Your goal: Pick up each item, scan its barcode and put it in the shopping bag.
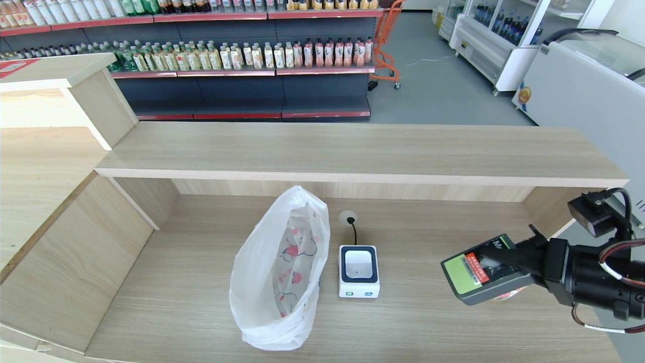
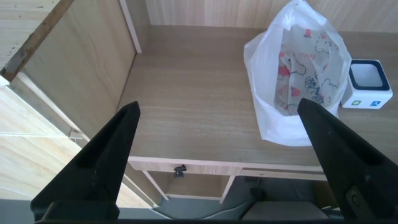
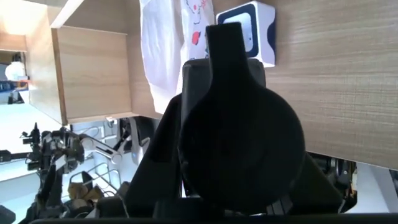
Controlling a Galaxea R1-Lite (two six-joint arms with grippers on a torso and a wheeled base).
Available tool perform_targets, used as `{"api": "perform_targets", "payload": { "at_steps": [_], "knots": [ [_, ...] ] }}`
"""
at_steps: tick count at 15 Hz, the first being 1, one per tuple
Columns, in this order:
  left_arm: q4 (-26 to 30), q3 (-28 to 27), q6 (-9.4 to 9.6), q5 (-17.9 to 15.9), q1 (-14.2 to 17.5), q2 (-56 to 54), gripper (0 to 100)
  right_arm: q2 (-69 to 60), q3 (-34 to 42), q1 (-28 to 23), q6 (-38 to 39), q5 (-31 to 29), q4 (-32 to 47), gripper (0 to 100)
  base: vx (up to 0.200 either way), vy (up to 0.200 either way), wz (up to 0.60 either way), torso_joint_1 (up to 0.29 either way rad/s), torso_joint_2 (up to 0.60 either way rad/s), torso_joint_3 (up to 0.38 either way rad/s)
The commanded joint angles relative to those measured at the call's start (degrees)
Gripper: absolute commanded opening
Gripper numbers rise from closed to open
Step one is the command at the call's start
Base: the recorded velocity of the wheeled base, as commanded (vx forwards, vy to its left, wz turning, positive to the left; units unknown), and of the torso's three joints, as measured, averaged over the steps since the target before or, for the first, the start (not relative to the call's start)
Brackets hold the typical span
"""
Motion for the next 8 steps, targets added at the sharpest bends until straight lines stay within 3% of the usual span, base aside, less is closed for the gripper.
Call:
{"api": "perform_targets", "payload": {
  "at_steps": [1, 4, 5, 8],
  "knots": [
    [0.0, 0.0, -0.05, 0.0, 0.1, 0.0, 100, 2.5, -1.7, 0.3, -0.1, -1.5, -0.1, 0, 0.000, 0.000, 0.00, 0.000, 0.00, 0.000],
    [0.0, -0.1, -0.05, 0.0, 0.1, 0.0, 100, 8.9, -5.4, 3.0, -1.0, -6.0, -0.1, 0, 0.000, 0.000, 0.00, 0.000, 0.00, 0.000],
    [0.0, 0.0, -0.05, 0.0, 0.1, 0.0, 100, 14.6, -7.3, 4.3, -5.6, -9.8, -0.2, 0, 0.000, 0.000, 0.00, 0.000, 0.00, 0.000],
    [0.0, -0.1, -0.05, 0.0, 0.1, 0.0, 100, 23.1, -7.6, 7.2, -9.8, -10.7, -8.0, 0, 0.000, 0.000, 0.00, 0.000, 0.00, 0.000]
  ]
}}
